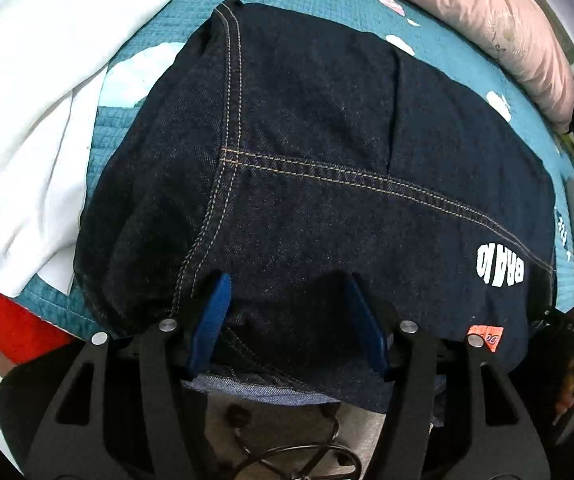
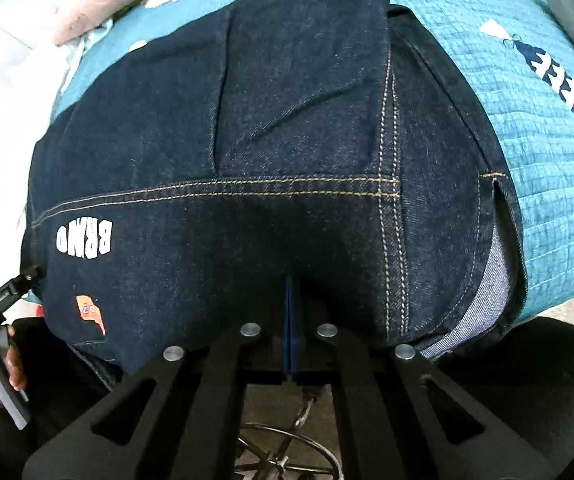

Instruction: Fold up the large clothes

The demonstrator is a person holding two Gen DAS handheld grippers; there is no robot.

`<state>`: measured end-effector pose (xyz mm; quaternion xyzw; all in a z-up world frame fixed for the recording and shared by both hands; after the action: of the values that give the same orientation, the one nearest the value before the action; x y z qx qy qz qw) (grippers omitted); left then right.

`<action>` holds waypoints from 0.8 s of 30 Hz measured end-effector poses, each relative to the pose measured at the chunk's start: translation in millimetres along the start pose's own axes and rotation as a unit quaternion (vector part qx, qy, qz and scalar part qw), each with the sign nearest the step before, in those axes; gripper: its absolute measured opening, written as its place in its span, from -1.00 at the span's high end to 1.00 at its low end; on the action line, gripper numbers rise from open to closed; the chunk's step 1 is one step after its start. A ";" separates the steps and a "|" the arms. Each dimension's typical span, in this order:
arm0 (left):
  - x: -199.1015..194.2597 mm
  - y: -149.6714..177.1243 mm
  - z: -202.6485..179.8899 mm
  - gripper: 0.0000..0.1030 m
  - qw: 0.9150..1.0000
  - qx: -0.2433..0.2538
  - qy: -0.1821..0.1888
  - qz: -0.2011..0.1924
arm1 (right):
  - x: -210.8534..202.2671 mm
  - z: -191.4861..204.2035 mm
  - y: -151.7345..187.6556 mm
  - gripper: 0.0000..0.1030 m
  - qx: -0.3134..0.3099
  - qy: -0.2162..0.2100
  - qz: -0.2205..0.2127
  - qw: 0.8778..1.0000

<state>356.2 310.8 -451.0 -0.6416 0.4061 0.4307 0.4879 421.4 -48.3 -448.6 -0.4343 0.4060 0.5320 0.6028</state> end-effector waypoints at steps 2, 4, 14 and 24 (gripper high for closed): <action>-8.1 -0.8 2.1 -0.28 0.999 -0.002 0.030 -0.016 | -11.9 10.5 -6.2 0.94 0.006 -0.010 0.000 1.000; -18.5 0.0 7.3 -0.49 0.997 -0.013 0.069 -0.038 | -34.1 37.9 -16.8 0.94 -0.009 -0.050 -0.023 0.998; -54.3 -7.9 53.2 -0.60 0.987 -0.076 0.112 -0.090 | -3.1 170.2 -94.4 0.95 -0.032 -0.114 -0.025 0.993; -27.2 -22.7 44.5 -0.71 0.988 -0.069 0.126 -0.062 | 69.5 166.8 -118.3 1.00 0.001 -0.046 0.011 0.999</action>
<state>362.5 361.3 -425.7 -0.7470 0.3930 0.3424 0.4127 550.9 124.5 -455.0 -0.4046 0.3835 0.5578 0.6149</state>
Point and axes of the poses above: each gripper's, at about its wrist camera, not at the fingertips, and x roughly the way its jaws point, z to its left, y to its underside, the point moved 5 cm from there along x, roughly the way its jaws point, and after that the axes turned 10 degrees about x, right-handed, at the moved point
